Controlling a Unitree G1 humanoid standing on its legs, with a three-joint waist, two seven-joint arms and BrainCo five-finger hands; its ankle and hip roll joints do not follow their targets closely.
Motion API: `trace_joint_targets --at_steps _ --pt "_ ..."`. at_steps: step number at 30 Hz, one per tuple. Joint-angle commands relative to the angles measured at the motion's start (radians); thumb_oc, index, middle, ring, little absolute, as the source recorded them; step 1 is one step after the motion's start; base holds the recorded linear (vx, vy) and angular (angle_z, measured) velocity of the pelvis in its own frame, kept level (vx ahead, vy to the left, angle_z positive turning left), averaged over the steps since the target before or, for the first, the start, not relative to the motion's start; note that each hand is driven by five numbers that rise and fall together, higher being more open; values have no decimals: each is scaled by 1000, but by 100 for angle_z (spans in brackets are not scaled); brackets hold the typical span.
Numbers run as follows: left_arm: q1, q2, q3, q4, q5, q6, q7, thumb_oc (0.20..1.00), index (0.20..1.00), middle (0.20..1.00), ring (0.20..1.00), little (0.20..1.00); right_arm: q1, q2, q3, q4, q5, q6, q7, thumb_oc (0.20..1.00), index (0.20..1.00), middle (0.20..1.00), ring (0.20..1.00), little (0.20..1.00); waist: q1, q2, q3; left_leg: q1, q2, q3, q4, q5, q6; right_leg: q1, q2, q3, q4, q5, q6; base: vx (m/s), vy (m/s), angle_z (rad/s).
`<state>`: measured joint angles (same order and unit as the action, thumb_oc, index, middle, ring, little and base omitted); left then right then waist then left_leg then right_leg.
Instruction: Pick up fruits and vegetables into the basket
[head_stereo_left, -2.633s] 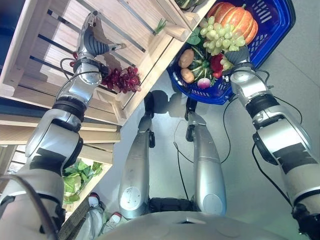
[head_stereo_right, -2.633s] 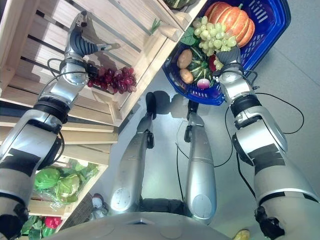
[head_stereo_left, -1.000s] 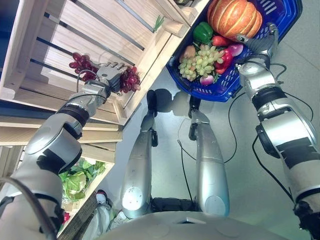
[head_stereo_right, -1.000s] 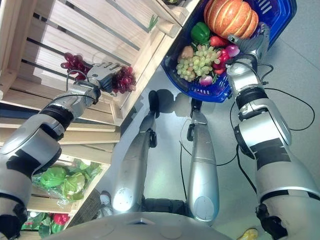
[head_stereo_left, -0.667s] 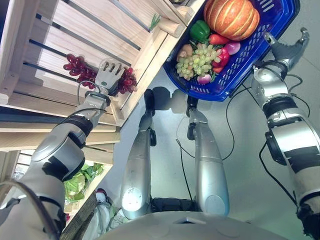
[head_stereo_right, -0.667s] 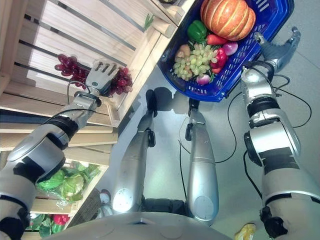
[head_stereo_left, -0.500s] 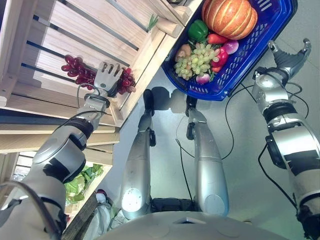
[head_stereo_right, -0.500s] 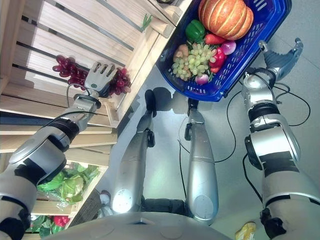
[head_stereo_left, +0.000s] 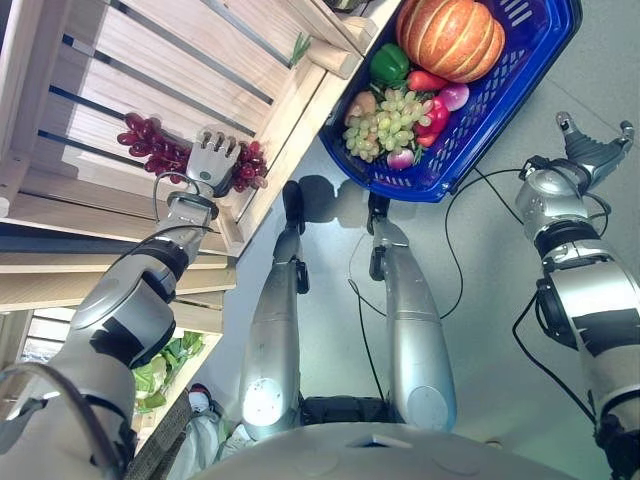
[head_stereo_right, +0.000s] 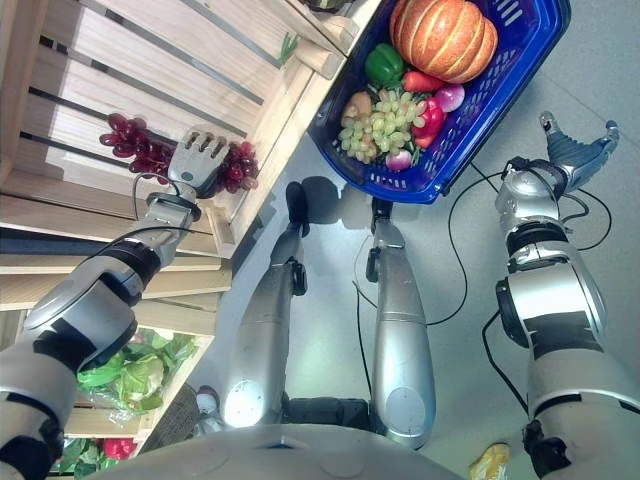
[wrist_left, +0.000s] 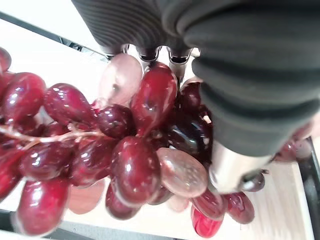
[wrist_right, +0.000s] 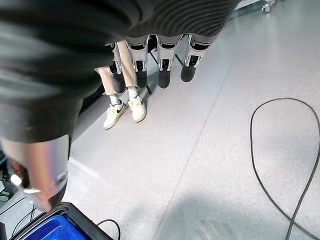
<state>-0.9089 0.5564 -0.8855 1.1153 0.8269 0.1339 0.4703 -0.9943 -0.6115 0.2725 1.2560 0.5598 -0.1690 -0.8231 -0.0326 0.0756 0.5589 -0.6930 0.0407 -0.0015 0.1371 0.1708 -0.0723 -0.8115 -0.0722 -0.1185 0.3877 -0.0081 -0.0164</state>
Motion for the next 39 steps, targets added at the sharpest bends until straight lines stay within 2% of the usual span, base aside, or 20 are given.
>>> trace_joint_targets --at_steps 1,10,14,16,18,19,22,23,25,27,29,30,33,36,39 --pt "78 29 71 201 -19 86 -117 200 200 200 200 200 32 -34 -6 17 -2 -33 -22 1000 1000 1000 1000 1000 12 -35 -39 -6 -55 13 94 -134 23 75 34 -9 -94 35 100 -9 9 -4" --pt "72 32 82 208 -53 68 -118 200 200 200 200 200 30 -22 -8 11 -14 -45 -31 1000 1000 1000 1000 1000 13 -33 -39 -3 -53 14 92 -134 19 79 31 -11 -97 33 101 0 0 0" --pt "74 32 82 205 -112 57 -110 200 200 200 200 200 26 -13 0 2 -24 -47 -43 1000 1000 1000 1000 1000 14 -35 -39 5 -53 13 87 -133 18 84 33 -11 -100 35 100 0 0 0" --pt "71 28 91 203 -232 40 -91 200 200 200 200 200 22 -10 5 -2 -32 -50 -48 1000 1000 1000 1000 1000 14 -35 -39 3 -52 14 89 -132 17 82 32 -11 -98 35 100 0 0 0" --pt "64 25 113 196 -418 18 -108 200 200 200 200 200 24 -9 3 -4 -34 -58 -43 1000 1000 1000 1000 1000 15 -36 -39 5 -51 14 86 -131 17 82 34 -9 -97 34 100 0 0 0" --pt "63 19 148 192 -537 -10 -107 200 200 200 200 200 25 -7 3 -8 -37 -63 -43 1000 1000 1000 1000 1000 16 -36 -39 6 -51 14 86 -129 16 83 36 -8 -97 34 98 0 0 0" --pt "56 15 229 190 -692 -79 -119 200 200 200 200 200 29 -2 -1 -28 -52 -62 -47 1000 1000 1000 1000 1000 17 -35 -39 10 -52 13 83 -125 16 87 39 -6 -94 32 98 0 0 0" --pt "54 16 273 187 -790 -140 -133 200 200 200 200 200 32 3 -5 -40 -63 -65 -51 1000 1000 1000 1000 1000 16 -35 -39 14 -52 15 81 -124 14 89 38 -5 -95 31 98 0 0 0" --pt "53 18 327 176 -881 -188 -155 200 200 200 200 200 42 8 -12 -62 -78 -66 -56 1000 1000 1000 1000 1000 15 -34 -39 15 -53 16 83 -123 13 91 37 -4 -91 28 98 0 0 0" --pt "50 20 382 153 -994 -230 -204 200 200 200 200 200 45 10 -18 -84 -92 -61 -58 1000 1000 1000 1000 1000 15 -32 -39 18 -53 17 81 -123 11 93 36 -3 -90 25 99 0 0 0" --pt "55 17 449 118 -1196 -298 -286 200 200 200 200 200 54 13 -19 -110 -109 -60 -61 1000 1000 1000 1000 1000 14 -28 -39 22 -54 17 81 -122 10 95 37 -1 -85 21 98 0 0 0" --pt "62 16 481 98 -1254 -324 -322 200 200 200 200 200 64 16 -25 -128 -118 -57 -62 1000 1000 1000 1000 1000 14 -27 -39 23 -54 17 80 -123 10 96 36 -1 -83 18 98 0 0 0" --pt "87 10 534 31 -1425 -373 -396 200 200 200 200 200 90 23 -32 -173 -143 -57 -71 1000 1000 1000 1000 1000 14 -24 -39 25 -56 17 82 -125 11 97 36 0 -79 15 98 0 0 0" --pt "96 4 580 -26 -1531 -382 -436 200 200 200 200 200 104 27 -32 -203 -150 -55 -72 1000 1000 1000 1000 1000 15 -24 -39 29 -56 16 80 -127 12 100 35 -1 -77 12 99 0 0 0" --pt "96 1 626 -103 -1718 -413 -510 200 200 200 200 200 112 27 -25 -249 -166 -61 -46 1000 1000 1000 1000 1000 13 -24 -39 33 -56 15 81 -129 12 102 35 -1 -71 7 98 0 0 0"
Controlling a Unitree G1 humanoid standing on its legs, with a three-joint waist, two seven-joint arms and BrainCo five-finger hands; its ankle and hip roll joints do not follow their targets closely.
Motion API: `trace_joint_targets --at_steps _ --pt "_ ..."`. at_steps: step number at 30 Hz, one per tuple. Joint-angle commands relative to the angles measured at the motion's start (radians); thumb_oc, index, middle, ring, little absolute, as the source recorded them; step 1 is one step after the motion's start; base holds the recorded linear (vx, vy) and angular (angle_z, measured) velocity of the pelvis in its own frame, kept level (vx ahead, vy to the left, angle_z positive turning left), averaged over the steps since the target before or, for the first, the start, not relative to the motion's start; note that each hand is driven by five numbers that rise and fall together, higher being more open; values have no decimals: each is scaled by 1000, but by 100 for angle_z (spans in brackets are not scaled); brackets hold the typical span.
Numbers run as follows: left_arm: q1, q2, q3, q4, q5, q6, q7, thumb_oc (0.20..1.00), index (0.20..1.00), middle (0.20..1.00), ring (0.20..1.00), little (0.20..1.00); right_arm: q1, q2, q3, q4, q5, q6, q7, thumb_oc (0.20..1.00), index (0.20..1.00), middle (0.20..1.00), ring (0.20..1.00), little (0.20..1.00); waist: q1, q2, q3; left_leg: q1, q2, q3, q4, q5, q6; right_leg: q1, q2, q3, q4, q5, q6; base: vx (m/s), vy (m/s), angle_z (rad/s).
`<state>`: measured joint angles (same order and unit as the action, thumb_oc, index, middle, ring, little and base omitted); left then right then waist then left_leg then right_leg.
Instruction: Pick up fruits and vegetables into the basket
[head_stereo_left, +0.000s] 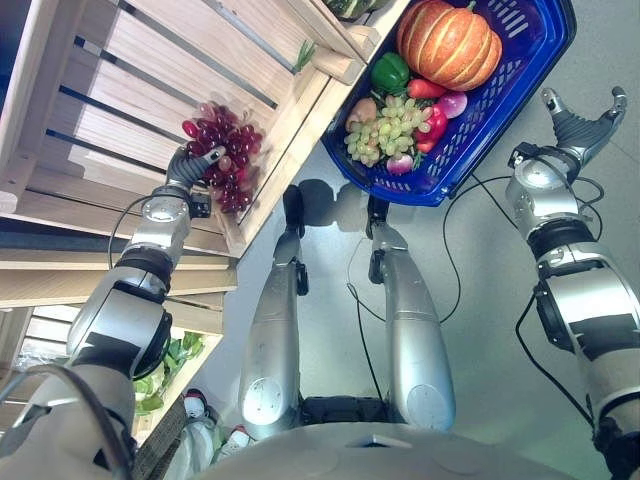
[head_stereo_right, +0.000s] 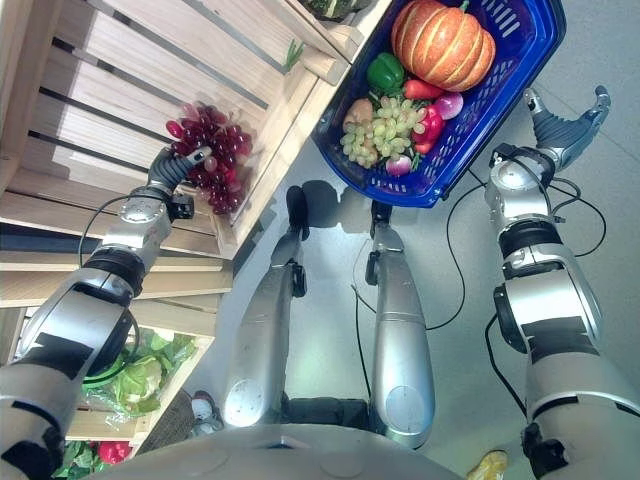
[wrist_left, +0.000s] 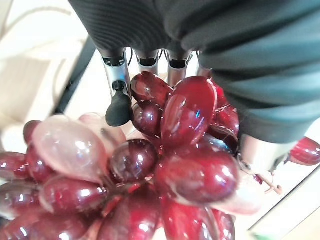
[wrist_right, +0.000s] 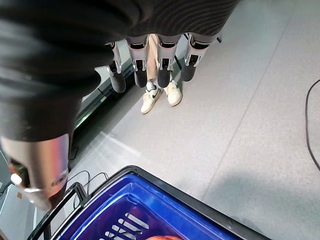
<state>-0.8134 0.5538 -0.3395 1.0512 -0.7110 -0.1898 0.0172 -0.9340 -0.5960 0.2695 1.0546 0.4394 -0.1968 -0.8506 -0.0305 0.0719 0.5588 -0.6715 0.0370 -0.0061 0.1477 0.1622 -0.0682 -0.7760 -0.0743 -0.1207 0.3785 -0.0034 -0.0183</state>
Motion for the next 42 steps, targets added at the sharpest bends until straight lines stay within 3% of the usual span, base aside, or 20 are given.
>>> trace_joint_targets --at_steps 1,3,8,18,26,27,28,32,36,42 --pt "1 3 86 -47 -191 -92 -62 200 200 200 200 200 52 12 -21 -53 -49 -33 -17 1000 1000 1000 1000 1000 11 -20 -39 12 -52 20 70 -121 8 67 37 2 -61 1 100 0 0 0" --pt "-7 -1 106 -123 -306 -128 -80 200 200 200 200 200 65 14 -5 -110 -70 -54 30 1000 1000 1000 1000 1000 9 -21 -39 11 -53 19 70 -122 8 67 36 3 -60 -2 99 0 0 0" --pt "-3 -4 139 -246 -395 -225 -120 200 200 200 200 200 118 25 41 -299 -118 -62 70 1000 1000 1000 1000 1000 5 -31 -39 6 -54 19 74 -127 6 66 32 2 -58 -7 99 0 0 0" --pt "1 -52 180 -451 -356 -370 -157 200 200 200 200 200 173 48 50 -555 -250 -85 131 1000 1000 1000 1000 1000 0 -36 -39 12 -57 20 68 -133 6 78 25 2 -65 -19 101 0 0 0" --pt "10 -86 176 -549 -269 -376 -154 200 200 200 200 200 194 67 49 -698 -343 -71 187 1000 1000 1000 1000 1000 -1 -38 -39 15 -58 21 63 -133 7 85 21 2 -73 -19 103 0 0 0" --pt "13 -94 168 -592 -209 -380 -136 200 200 200 200 200 202 76 52 -752 -357 -65 229 1000 1000 1000 1000 1000 -1 -39 -39 17 -58 23 60 -132 9 87 20 1 -77 -18 104 0 0 0" --pt "16 -95 147 -658 -97 -384 -81 200 200 200 200 200 218 93 66 -816 -326 -51 337 1000 1000 1000 1000 1000 -2 -42 -39 18 -58 25 56 -130 10 92 19 0 -83 -15 104 0 0 0" --pt "24 -79 125 -747 15 -373 -62 200 200 200 200 200 238 97 92 -899 -277 -28 487 1000 1000 1000 1000 1000 -1 -48 -39 18 -58 27 53 -125 11 92 17 -2 -88 -11 103 0 0 0" --pt "25 -69 97 -812 67 -363 -76 200 200 200 200 200 244 99 126 -952 -201 11 577 1000 1000 1000 1000 1000 1 -51 -39 27 -58 28 43 -119 12 103 17 -5 -97 -7 101 0 0 0" --pt "9 -64 54 -870 85 -355 -101 200 200 200 200 200 234 104 164 -978 -164 44 616 1000 1000 1000 1000 1000 4 -53 -39 28 -56 30 37 -111 12 106 17 -5 -104 0 99 0 0 0"
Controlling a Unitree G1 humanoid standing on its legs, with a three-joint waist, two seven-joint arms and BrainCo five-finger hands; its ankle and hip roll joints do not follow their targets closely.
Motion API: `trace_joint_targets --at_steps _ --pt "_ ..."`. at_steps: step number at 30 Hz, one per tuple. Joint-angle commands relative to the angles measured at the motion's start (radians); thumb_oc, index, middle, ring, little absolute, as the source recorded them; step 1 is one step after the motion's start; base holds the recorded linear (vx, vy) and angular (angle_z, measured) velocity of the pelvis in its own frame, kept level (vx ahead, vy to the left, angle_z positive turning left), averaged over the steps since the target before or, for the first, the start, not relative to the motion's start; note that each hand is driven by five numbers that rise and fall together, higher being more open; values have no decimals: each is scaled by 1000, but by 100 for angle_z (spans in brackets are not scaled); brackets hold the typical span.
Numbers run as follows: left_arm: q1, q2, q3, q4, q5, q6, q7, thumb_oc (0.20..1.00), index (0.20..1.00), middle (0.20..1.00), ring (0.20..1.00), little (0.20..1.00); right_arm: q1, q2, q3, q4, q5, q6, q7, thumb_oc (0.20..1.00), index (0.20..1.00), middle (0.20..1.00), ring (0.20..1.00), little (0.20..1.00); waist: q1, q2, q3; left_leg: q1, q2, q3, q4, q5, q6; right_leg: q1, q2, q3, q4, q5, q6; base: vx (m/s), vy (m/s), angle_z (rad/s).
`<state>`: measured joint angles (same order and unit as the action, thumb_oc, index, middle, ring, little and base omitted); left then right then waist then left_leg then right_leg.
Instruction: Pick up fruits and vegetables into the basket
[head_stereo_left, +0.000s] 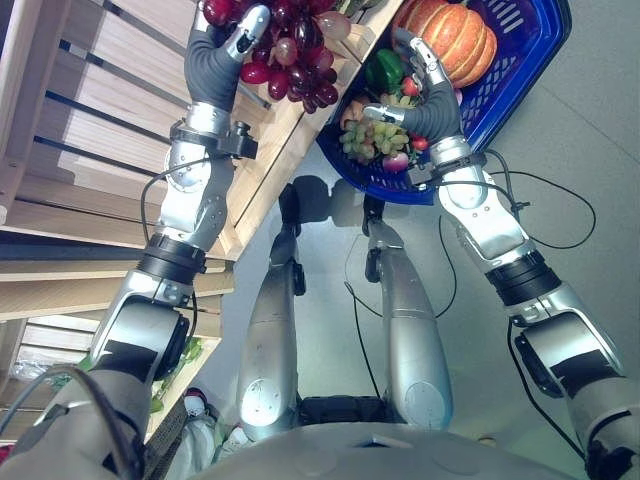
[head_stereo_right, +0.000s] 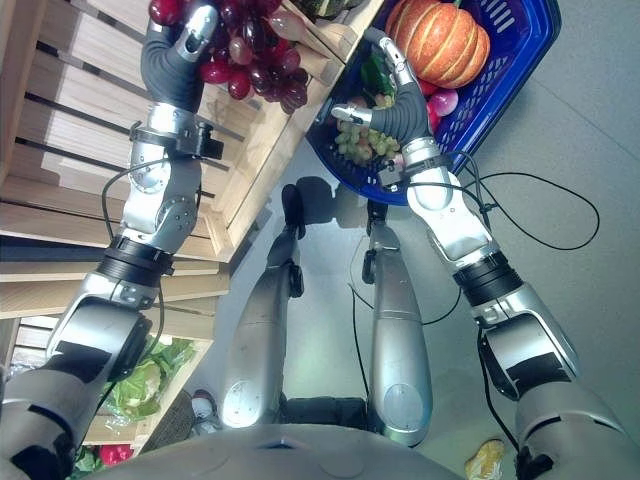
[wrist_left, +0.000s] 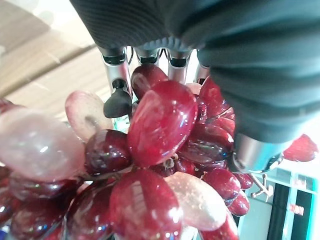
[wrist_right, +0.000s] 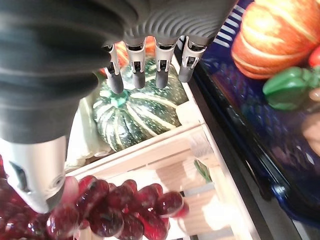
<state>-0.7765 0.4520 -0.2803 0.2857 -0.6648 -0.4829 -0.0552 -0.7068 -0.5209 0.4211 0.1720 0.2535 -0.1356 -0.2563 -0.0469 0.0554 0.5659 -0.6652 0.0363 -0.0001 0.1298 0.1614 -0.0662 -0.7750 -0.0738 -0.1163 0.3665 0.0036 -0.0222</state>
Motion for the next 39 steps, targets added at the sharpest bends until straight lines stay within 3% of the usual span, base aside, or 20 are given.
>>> trace_joint_targets --at_steps 1,18,39 --pt "-34 39 -18 -120 49 -59 -32 200 200 200 200 200 1 30 20 -99 51 -9 36 1000 1000 1000 1000 1000 21 -37 -46 23 -55 24 52 -109 12 106 17 -10 -94 -5 103 0 0 0" --pt "-64 -1 -93 -210 38 -18 -85 200 200 200 200 200 -52 78 97 -148 100 52 91 1000 1000 1000 1000 1000 29 -44 -46 24 -59 17 52 -103 16 111 17 -12 -102 8 100 0 0 0" --pt "-54 -38 -140 -228 38 33 -105 200 200 200 200 200 -63 115 91 -208 137 23 64 1000 1000 1000 1000 1000 28 -50 -46 17 -67 12 61 -102 20 109 20 -13 -104 17 99 0 0 0"
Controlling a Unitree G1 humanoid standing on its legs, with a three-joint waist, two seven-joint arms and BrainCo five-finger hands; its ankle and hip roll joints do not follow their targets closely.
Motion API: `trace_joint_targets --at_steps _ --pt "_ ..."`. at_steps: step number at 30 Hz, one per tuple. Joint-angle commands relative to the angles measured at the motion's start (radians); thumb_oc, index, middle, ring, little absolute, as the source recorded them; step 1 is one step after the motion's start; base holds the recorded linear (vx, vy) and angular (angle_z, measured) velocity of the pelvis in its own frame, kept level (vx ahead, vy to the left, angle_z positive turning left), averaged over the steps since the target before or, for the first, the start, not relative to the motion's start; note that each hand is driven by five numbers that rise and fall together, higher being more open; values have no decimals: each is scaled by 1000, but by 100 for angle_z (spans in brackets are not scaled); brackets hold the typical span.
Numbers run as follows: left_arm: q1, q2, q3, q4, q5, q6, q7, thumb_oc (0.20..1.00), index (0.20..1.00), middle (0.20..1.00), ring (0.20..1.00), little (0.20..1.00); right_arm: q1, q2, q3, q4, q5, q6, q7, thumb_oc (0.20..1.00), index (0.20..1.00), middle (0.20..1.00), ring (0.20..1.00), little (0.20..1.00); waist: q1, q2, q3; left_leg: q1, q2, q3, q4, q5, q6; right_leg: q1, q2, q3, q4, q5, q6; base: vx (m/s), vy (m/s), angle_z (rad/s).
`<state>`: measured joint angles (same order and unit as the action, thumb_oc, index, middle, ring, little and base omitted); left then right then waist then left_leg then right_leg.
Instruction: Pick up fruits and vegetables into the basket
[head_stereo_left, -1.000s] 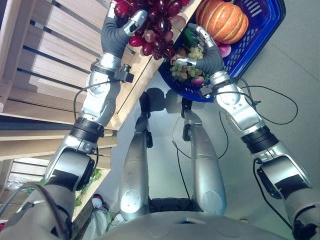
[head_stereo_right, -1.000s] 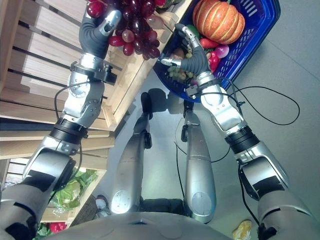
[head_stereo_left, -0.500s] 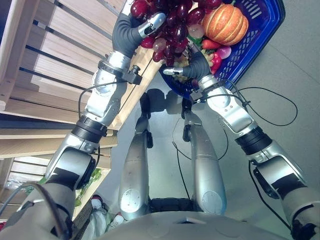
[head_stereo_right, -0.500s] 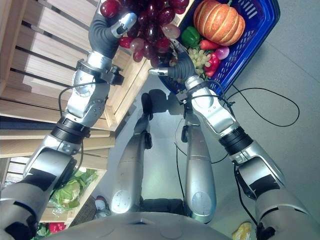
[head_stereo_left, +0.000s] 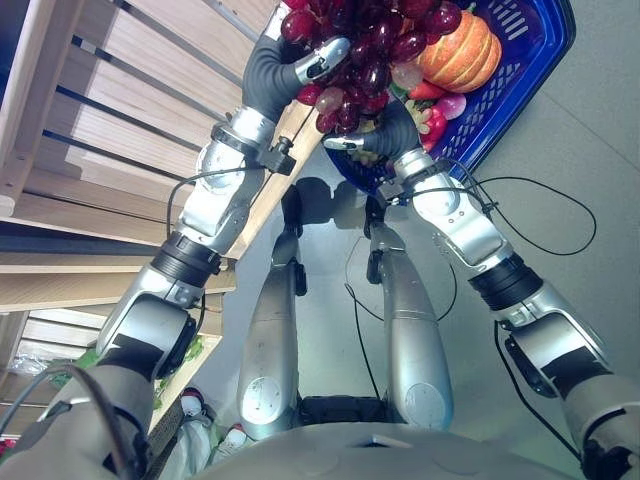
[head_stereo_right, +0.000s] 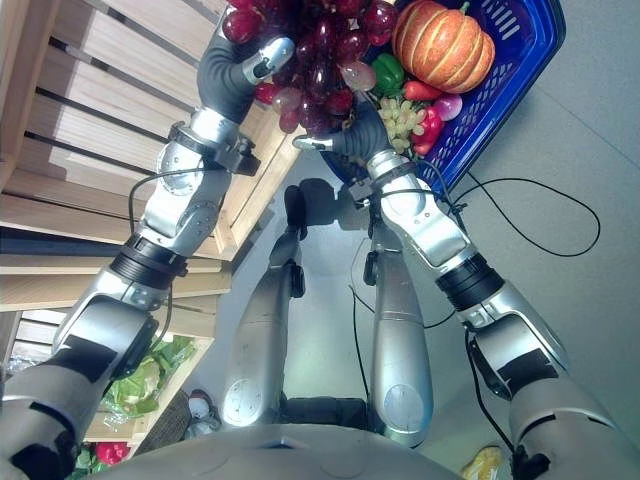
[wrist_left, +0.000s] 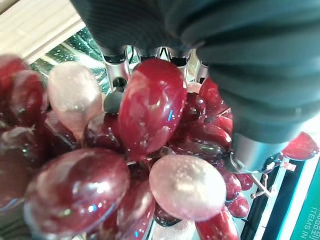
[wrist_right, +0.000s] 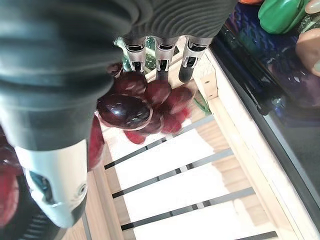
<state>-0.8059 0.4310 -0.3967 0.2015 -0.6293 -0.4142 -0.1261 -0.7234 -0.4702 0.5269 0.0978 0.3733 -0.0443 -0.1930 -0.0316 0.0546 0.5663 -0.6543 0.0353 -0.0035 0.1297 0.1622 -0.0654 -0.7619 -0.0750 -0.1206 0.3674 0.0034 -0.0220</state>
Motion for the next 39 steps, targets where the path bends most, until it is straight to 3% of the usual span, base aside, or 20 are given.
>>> trace_joint_targets --at_steps 1,18,19,20,21,22,39 --pt "-22 -18 -24 -142 7 -36 -33 200 200 200 200 200 -45 64 -15 -137 20 -70 0 1000 1000 1000 1000 1000 13 -49 -46 7 -66 16 61 -103 20 97 21 -9 -106 18 99 0 0 0" --pt "12 -33 -31 -140 -44 -25 -87 200 200 200 200 200 -26 85 -37 -166 64 -113 -13 1000 1000 1000 1000 1000 14 -53 -46 10 -68 12 58 -102 23 100 23 -11 -110 24 100 0 0 0" --pt "12 -34 -31 -145 -56 -20 -92 200 200 200 200 200 -26 87 -37 -166 66 -116 -10 831 831 831 831 831 14 -53 -46 11 -68 12 57 -102 24 100 24 -11 -110 24 101 0 0 0" --pt "13 -36 -31 -147 -60 -17 -93 200 200 200 200 200 -26 88 -37 -166 67 -118 -10 595 595 595 595 595 14 -54 -46 11 -68 13 57 -102 24 101 23 -12 -110 24 101 0 0 0" --pt "14 -39 -33 -150 -59 -16 -96 200 200 200 200 200 -27 91 -35 -166 66 -120 -17 429 429 429 429 429 15 -53 -46 13 -67 13 54 -101 24 102 23 -12 -111 24 101 0 0 0" --pt "15 -40 -35 -150 -77 -14 -106 200 200 200 200 200 -27 91 -37 -166 66 -124 -18 200 200 200 200 200 14 -53 -46 13 -67 13 55 -101 24 102 23 -12 -111 25 101 0 0 0" --pt "42 -81 -63 -198 -146 23 -160 200 200 200 200 200 -21 112 -36 -173 55 -132 -47 200 200 200 200 200 13 -53 -46 16 -73 13 46 -97 31 105 24 -13 -124 37 101 0 0 0"
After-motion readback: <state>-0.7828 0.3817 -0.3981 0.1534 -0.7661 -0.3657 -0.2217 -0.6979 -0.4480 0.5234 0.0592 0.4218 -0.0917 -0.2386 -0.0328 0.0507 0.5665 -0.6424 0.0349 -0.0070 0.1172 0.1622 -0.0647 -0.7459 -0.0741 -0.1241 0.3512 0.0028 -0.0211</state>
